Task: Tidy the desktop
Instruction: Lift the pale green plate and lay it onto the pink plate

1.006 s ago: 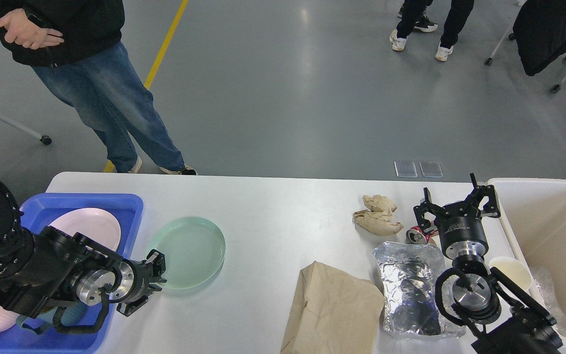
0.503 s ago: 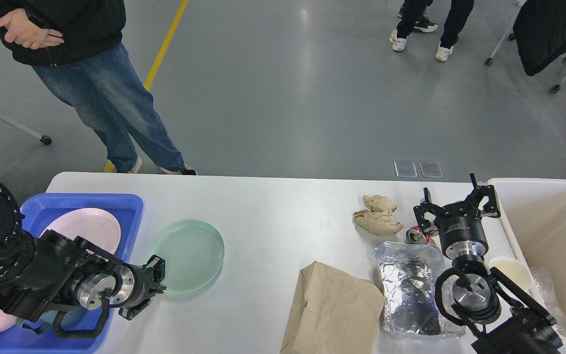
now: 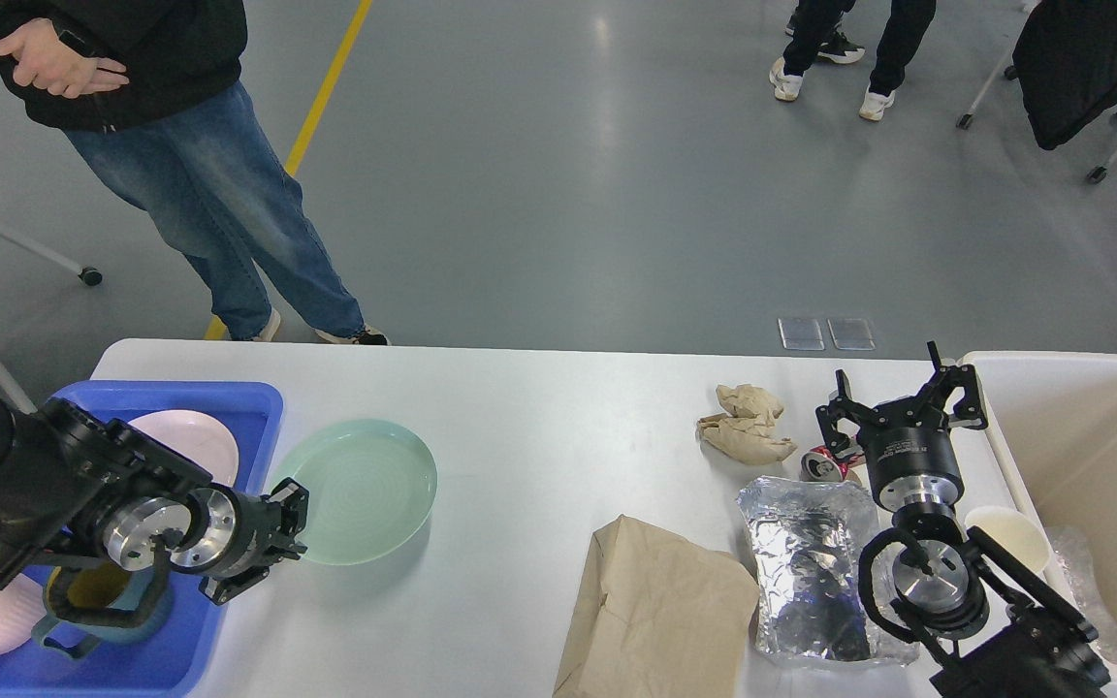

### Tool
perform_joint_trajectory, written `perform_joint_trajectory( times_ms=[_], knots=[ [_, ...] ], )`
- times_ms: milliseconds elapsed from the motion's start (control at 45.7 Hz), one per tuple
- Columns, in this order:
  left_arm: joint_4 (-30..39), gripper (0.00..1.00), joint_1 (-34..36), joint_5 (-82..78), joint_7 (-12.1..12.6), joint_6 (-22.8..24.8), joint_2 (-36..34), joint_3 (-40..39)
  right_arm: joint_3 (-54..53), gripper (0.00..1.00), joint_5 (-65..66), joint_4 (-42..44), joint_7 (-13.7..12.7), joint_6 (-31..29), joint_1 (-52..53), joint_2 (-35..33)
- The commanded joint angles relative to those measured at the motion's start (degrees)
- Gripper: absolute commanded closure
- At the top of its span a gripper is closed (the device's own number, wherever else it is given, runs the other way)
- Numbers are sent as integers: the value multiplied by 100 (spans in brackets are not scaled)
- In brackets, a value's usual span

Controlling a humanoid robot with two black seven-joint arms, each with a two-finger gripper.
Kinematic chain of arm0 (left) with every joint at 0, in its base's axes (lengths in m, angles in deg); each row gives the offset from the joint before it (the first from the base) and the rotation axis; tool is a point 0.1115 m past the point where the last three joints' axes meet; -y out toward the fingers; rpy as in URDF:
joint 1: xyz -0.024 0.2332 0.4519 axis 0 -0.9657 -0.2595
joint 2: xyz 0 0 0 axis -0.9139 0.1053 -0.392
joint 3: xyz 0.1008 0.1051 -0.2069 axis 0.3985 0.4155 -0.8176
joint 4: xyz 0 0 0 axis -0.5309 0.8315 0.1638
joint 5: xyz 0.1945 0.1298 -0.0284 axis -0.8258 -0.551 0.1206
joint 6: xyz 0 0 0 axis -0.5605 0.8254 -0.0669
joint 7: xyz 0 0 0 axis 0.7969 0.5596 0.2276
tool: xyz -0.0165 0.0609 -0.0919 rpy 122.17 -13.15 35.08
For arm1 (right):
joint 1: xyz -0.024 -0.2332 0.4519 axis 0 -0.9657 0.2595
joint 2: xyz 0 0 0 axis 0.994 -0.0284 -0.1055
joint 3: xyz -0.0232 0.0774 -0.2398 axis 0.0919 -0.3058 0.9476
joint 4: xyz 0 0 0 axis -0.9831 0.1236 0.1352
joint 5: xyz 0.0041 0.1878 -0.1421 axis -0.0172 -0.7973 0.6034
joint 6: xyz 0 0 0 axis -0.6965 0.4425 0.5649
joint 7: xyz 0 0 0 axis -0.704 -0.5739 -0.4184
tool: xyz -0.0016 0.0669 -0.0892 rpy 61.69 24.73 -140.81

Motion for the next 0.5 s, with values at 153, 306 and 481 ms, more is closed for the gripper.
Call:
perform_joint_trajectory(
  times_ms=[153, 306, 481],
  knots=[
    [1285, 100, 2078, -891, 36, 37, -358, 659, 0, 0, 0, 0, 0, -3, 0, 0],
    [1708, 100, 3510, -926, 27, 843, -156, 1371, 0, 0, 0, 0, 0, -3, 0, 0],
    [1734, 100, 4715, -953, 9, 2452, -164, 2144, 0, 0, 0, 0, 0, -3, 0, 0]
  ],
)
